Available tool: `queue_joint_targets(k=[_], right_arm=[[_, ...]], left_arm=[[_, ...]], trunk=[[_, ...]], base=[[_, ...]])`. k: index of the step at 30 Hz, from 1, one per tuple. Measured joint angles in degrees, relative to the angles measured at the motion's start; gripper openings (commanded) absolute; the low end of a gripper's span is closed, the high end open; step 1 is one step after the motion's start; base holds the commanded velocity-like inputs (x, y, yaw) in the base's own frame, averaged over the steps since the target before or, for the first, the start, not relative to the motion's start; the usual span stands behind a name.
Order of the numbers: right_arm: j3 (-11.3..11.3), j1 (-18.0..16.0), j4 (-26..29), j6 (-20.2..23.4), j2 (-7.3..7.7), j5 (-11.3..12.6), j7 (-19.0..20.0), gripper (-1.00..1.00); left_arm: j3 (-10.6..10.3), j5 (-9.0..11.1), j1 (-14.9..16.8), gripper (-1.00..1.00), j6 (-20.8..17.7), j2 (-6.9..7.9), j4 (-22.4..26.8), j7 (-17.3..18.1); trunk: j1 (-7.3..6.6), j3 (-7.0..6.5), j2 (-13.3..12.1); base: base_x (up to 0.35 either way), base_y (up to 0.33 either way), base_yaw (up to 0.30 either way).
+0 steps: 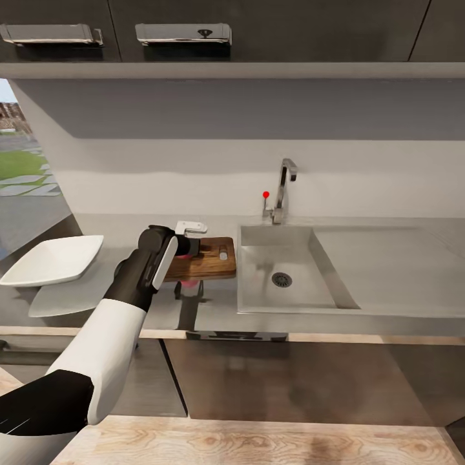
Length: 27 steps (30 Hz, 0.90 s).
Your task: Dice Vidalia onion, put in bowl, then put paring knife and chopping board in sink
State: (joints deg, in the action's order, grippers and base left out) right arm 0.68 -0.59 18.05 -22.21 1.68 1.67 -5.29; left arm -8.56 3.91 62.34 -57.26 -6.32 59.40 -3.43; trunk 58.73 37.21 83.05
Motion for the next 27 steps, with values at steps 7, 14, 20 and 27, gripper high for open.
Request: queue_joint_targets(k=[7, 14, 20, 27], right_arm=[[0.0, 0.0, 0.0, 0.0, 0.00, 0.0, 0.0, 1.00], [0.0, 0.0, 0.0, 0.0, -0.01, 0.0, 0.0, 1.00], [0.0, 0.0, 0.0, 0.0, 0.00, 0.0, 0.0, 1.00], [0.0, 0.0, 0.0, 0.0, 0.00, 0.0, 0.0, 1.00]], left_arm=[[0.0, 0.0, 0.0, -1.00, 0.1, 0.07, -1.0, 0.0], [0.0, 0.0, 0.0, -1.00, 0.1, 0.07, -1.2, 0.1], [0.0, 0.0, 0.0, -1.00, 0.1, 0.07, -1.2, 0.1], [0.0, 0.0, 0.0, -1.00, 0.1, 0.07, -1.3, 0.1]], trunk=[[0.00, 0.00, 0.0], [0.00, 0.00, 0.0], [0.00, 0.00, 0.0], [0.00, 0.00, 0.0]], base=[[0.000, 0.000, 0.000], [0.000, 0.000, 0.000], [0.000, 0.000, 0.000], [0.000, 0.000, 0.000]])
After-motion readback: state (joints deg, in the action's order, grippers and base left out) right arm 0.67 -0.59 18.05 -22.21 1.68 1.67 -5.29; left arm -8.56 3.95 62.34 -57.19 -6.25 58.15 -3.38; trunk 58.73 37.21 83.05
